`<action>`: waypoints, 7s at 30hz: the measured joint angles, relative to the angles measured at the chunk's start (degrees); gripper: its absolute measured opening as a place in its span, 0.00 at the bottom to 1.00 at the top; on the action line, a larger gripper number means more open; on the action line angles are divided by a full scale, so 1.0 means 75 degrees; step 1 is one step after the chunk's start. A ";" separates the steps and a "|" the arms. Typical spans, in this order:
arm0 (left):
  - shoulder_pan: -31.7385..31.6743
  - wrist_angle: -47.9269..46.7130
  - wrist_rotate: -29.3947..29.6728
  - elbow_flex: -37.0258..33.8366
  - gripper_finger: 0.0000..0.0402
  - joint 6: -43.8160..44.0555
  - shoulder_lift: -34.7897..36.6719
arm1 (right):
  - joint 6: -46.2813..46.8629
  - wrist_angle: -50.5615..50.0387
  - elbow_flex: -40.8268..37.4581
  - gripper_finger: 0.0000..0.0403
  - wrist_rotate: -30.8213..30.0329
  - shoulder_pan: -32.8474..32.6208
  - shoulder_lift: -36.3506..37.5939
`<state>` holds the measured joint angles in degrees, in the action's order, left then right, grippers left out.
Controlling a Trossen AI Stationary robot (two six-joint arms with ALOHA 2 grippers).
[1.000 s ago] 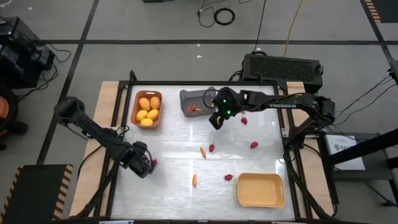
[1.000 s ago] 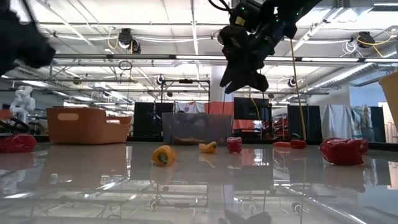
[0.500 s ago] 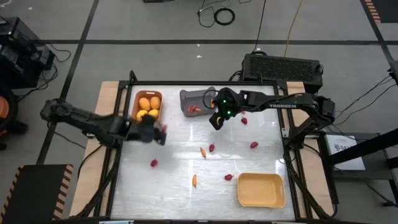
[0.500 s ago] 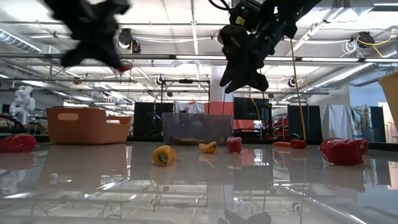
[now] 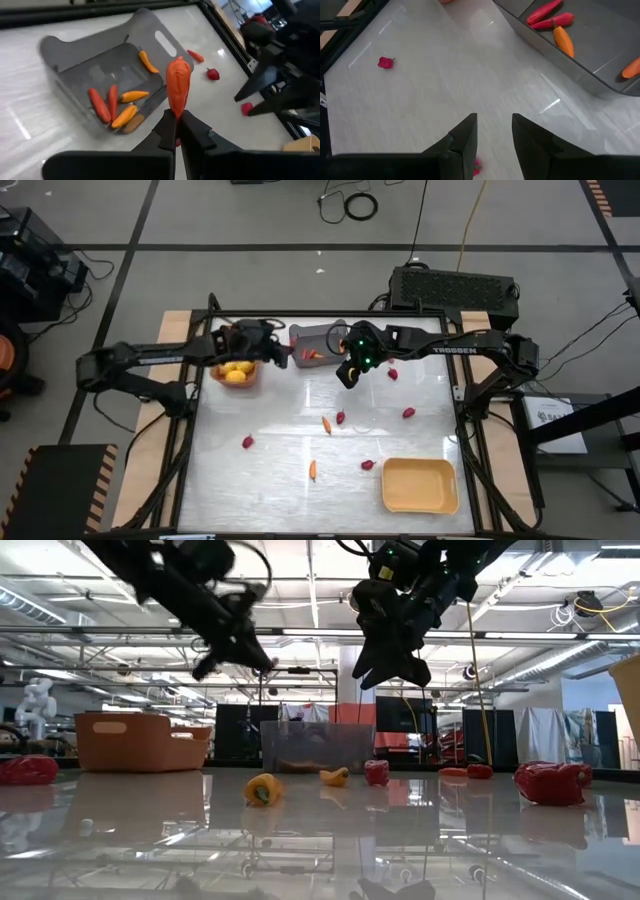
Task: Sort produce into baskets
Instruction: Put the orange chili pepper into the black bin, then put the yellow chili pepper into the black bin
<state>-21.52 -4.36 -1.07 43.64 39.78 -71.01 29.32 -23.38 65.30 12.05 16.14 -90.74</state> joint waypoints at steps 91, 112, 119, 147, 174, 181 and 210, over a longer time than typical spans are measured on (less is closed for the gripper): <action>0.4153 -0.1486 0.1932 0.2168 0.25 -0.0749 -0.2124 | -0.1977 -0.1037 -0.1469 0.24 -0.2471 0.2640 -0.0918; 0.4896 -0.2890 0.1173 0.2177 0.25 -0.0225 -0.1946 | -0.1229 -0.0826 -0.1197 0.03 -0.1851 0.2446 -0.0252; 0.5252 -0.3864 0.1530 0.1763 0.25 0.0174 -0.1946 | -0.0316 0.0791 -0.0876 0.01 -0.1236 0.1715 0.0328; 0.5721 -0.1789 0.1322 0.1265 0.37 0.0255 -0.2590 | -0.0286 0.2396 -0.0300 0.23 -0.1047 0.1183 -0.0615; 0.5887 0.0363 0.0820 0.1271 0.40 -0.3164 -0.3996 | 0.1123 0.0900 -0.0297 0.23 -0.2774 -0.3005 -0.0873; 0.5887 0.0067 -0.0005 0.1271 0.40 -0.3161 -0.3995 | 0.1655 0.1718 -0.0297 0.23 -0.2772 -0.3371 -0.1635; 0.5884 -0.2988 -0.1546 0.1271 0.40 -0.4233 -0.3524 | 0.2349 -0.1045 0.2734 0.10 -0.3361 -0.3726 -0.4293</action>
<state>22.61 -26.77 -12.67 53.17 8.03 -97.44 46.94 -31.22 85.81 -13.15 -11.81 -122.94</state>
